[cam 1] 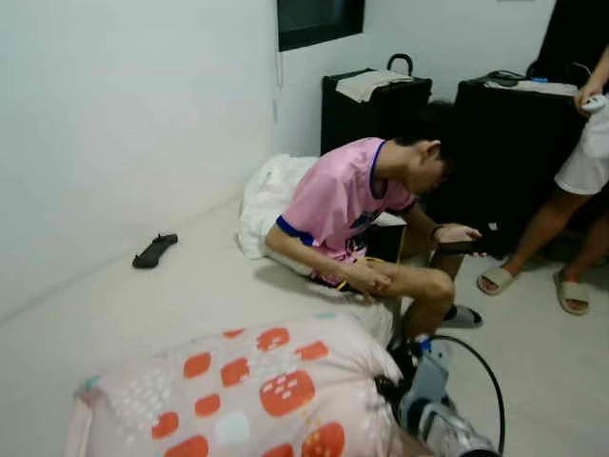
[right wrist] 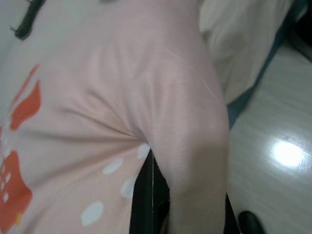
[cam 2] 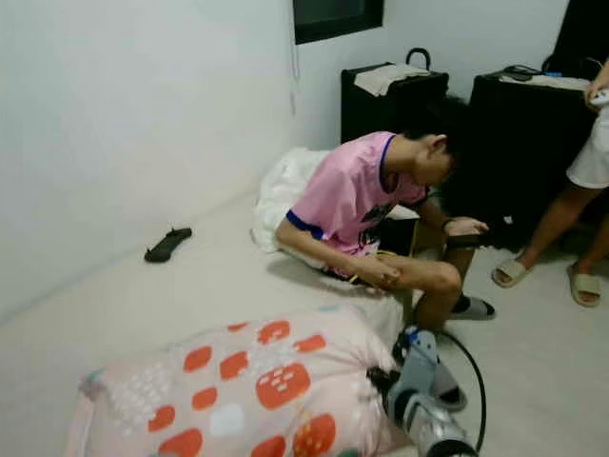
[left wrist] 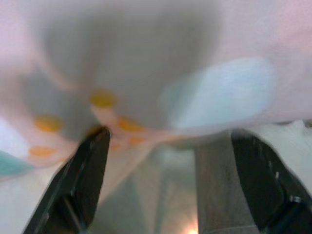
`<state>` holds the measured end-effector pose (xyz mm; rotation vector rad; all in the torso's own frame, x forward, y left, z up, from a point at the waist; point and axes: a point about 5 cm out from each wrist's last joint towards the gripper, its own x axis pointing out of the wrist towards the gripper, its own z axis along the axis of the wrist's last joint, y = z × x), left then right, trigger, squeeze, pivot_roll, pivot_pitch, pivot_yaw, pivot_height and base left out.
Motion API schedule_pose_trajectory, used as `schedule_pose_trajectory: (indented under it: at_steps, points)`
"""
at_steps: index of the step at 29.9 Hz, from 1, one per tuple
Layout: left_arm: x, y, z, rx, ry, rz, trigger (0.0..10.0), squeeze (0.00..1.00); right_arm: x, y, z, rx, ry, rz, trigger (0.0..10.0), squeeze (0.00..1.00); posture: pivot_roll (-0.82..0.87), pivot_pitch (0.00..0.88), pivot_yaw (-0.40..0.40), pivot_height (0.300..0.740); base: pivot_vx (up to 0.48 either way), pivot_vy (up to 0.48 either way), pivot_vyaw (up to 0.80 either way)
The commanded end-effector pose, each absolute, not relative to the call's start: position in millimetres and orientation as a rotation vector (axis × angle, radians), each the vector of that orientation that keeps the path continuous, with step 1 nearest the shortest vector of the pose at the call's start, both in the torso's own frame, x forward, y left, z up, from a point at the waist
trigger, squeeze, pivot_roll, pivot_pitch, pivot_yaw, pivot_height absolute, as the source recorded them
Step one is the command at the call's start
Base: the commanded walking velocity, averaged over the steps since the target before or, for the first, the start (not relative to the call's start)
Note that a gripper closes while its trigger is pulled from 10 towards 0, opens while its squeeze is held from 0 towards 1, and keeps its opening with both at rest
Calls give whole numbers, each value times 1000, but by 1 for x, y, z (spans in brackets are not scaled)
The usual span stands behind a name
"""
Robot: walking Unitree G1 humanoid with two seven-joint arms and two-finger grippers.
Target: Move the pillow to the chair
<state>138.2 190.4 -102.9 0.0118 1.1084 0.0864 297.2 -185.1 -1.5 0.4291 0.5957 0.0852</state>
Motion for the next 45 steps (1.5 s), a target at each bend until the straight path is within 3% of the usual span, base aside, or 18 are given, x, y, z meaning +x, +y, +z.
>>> schedule_pose_trajectory:
  at_steps: [1, 8, 18, 28, 39, 45]
  points:
    - [142, 193, -101, 24, 1100, 86, 10000, 0, 297, -203, 2, 417, 554, -4, 10000, 0, -142, 42, 34, 740, 0, 0, -781]
    - [142, 195, -101, 20, 1097, 90, 10000, 0, 280, -223, -13, 370, 631, -144, 10000, 0, -137, 43, 36, 740, 0, 0, -781]
    - [139, 194, -102, 44, 1115, 46, 10000, 0, 278, -224, -13, 410, 600, -157, 10000, 0, -143, 43, 39, 740, 0, 0, -784]
    - [140, 195, -102, 50, 1119, 43, 10000, 0, 276, -221, -16, 401, 622, -154, 10000, 0, -144, 43, 43, 740, 245, -409, 0]
    - [139, 194, -102, 46, 1121, 41, 10000, 0, 276, -220, -17, 385, 632, -146, 10000, 0, -143, 41, 44, 740, 22, -413, -800]
    - [140, 196, -102, 48, 1120, 60, 10000, 0, 276, -221, -16, 377, 633, -154, 10000, 0, -145, 39, 43, 740, 0, 0, -800]
